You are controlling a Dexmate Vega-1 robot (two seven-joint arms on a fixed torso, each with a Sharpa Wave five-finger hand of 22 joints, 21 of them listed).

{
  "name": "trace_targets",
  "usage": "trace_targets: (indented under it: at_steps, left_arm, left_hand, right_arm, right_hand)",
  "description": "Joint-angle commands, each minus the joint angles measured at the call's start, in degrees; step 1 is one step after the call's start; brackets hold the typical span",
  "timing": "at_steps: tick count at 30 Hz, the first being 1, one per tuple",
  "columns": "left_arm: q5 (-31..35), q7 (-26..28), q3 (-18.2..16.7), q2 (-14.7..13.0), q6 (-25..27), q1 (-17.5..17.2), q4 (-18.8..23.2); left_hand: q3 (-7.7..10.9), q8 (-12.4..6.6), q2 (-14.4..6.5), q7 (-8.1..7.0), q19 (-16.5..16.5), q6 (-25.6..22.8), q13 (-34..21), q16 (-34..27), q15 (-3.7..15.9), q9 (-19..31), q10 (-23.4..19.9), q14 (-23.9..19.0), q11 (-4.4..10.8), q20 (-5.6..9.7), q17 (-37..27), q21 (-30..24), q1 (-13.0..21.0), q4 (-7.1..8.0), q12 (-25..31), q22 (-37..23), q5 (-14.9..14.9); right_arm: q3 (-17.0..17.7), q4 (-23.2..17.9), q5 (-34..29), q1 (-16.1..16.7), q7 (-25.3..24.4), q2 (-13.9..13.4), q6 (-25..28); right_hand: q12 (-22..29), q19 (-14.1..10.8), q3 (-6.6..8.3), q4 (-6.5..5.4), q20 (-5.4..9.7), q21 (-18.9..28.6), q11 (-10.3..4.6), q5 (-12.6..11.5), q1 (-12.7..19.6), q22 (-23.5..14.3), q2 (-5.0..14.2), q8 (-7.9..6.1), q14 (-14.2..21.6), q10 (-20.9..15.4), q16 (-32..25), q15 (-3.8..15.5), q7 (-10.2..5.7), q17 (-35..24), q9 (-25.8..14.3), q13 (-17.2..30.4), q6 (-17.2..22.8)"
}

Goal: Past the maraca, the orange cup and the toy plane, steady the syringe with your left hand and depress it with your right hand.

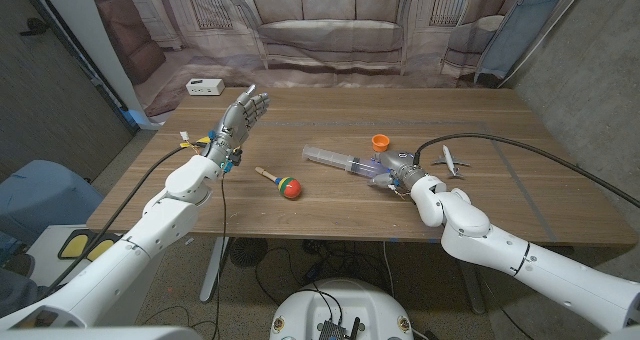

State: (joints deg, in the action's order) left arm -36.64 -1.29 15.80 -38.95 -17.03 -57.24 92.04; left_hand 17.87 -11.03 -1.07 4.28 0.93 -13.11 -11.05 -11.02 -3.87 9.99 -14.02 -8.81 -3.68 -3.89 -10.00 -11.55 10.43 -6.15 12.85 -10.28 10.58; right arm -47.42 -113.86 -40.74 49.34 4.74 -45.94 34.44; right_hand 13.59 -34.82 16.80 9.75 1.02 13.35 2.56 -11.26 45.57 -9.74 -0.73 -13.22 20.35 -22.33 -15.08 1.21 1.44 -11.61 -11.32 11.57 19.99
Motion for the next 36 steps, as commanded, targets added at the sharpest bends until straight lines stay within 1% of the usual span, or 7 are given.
trace_targets:
  at_steps: [1,13,23,26,28,30,36]
  left_arm:
    - [-0.1,0.0,0.0,-0.2,0.6,0.2,0.0]
    - [-0.2,-0.3,0.3,-0.2,1.1,0.7,0.0]
    - [0.0,-0.3,0.4,-0.1,0.9,1.0,-0.2]
    - [-0.1,-0.3,0.4,0.0,0.9,1.1,-0.3]
    - [-0.1,-0.3,0.4,0.0,0.9,1.1,-0.4]
    - [-0.1,-0.2,0.4,0.0,1.0,1.0,-0.4]
    - [-0.1,0.1,0.4,0.0,1.2,1.0,-0.3]
  left_hand:
    - [0.23,0.09,-0.5,0.2,-0.1,-0.6,-0.2,0.2,0.03,0.3,-0.4,-0.4,0.14,-0.65,-0.3,0.0,0.0,-0.28,-0.1,-0.1,0.0]
    - [0.22,0.09,-0.6,0.26,0.0,-0.6,-0.2,0.1,-0.01,0.3,-0.5,-0.5,0.14,-0.6,-0.3,0.0,0.0,-0.28,-0.1,-0.1,0.0]
    - [0.21,0.12,-0.6,0.26,0.0,-0.6,-0.3,0.1,0.05,0.3,-0.4,-0.5,0.1,-0.62,-0.3,0.0,-0.1,-0.28,-0.2,-0.1,0.0]
    - [0.21,0.13,-0.6,0.2,0.0,-0.6,-0.3,0.2,0.02,0.3,-0.4,-0.5,0.03,-0.62,-0.3,0.0,-0.1,-0.28,-0.2,-0.1,0.0]
    - [0.21,0.13,-0.6,0.19,0.0,-0.6,-0.3,0.2,0.03,0.3,-0.4,-0.5,-0.02,-0.61,-0.3,0.0,-0.1,-0.28,-0.2,-0.1,0.0]
    - [0.21,0.15,-0.7,0.19,0.0,-0.6,-0.3,0.2,0.03,0.3,-0.5,-0.5,0.27,-0.62,-0.3,0.0,-0.1,-0.28,-0.2,-0.1,0.0]
    - [0.2,0.13,-0.7,0.19,0.0,-0.7,-0.3,0.2,0.03,0.3,-0.4,-0.5,0.02,-0.65,-0.3,0.0,-0.1,-0.28,-0.3,-0.1,0.0]
  right_arm:
    - [0.8,2.0,1.2,0.5,-1.5,0.5,-2.1]
    - [0.6,3.2,0.7,0.5,-3.6,0.8,-5.0]
    - [0.7,4.0,-0.1,0.5,-4.9,1.5,-6.0]
    - [0.7,4.6,-0.2,0.3,-5.2,1.8,-6.2]
    - [0.6,5.0,-0.2,0.2,-5.1,2.0,-6.3]
    - [0.7,5.4,0.1,0.1,-5.2,2.3,-6.5]
    - [0.9,6.0,1.1,-0.2,-5.1,2.4,-7.4]
  right_hand:
    - [0.2,-1.7,0.79,0.19,0.63,0.4,0.09,-0.6,1.9,-0.2,0.02,-0.38,0.9,-0.8,-0.4,0.53,0.08,-0.3,-0.3,0.3,1.1]
    - [1.0,-8.2,1.31,-0.1,2.87,1.9,-0.69,-0.7,5.9,-0.4,1.25,-0.99,6.8,-5.0,-2.9,1.92,-0.68,-1.4,-0.3,0.3,5.3]
    - [1.9,-13.9,1.42,-0.11,4.43,3.4,-0.69,-0.3,10.4,-0.6,2.74,-1.9,13.1,-10.2,-6.6,4.49,-1.63,-3.3,-0.3,0.2,10.5]
    - [2.3,-15.2,1.47,-0.14,4.84,3.8,-1.03,-0.2,12.0,-0.7,3.5,-2.12,14.5,-12.1,-7.7,4.7,-2.2,-4.1,-0.3,0.2,12.0]
    - [2.4,-15.9,1.65,-0.02,5.25,4.1,-1.33,-0.1,13.3,-0.7,4.07,-2.44,15.5,-13.2,-8.4,5.65,-2.58,-4.5,-0.3,0.2,13.4]
    - [2.7,-16.8,1.82,-0.1,6.45,4.5,-1.5,0.1,14.6,-0.8,5.05,-2.54,17.0,-14.5,-9.4,6.1,-2.75,-5.2,-0.3,0.2,14.4]
    - [3.0,-17.9,2.05,-0.6,6.85,5.1,-1.73,0.5,16.3,-0.9,7.14,-2.39,18.3,-16.4,-10.8,6.4,-2.72,-6.5,-0.3,0.3,15.3]
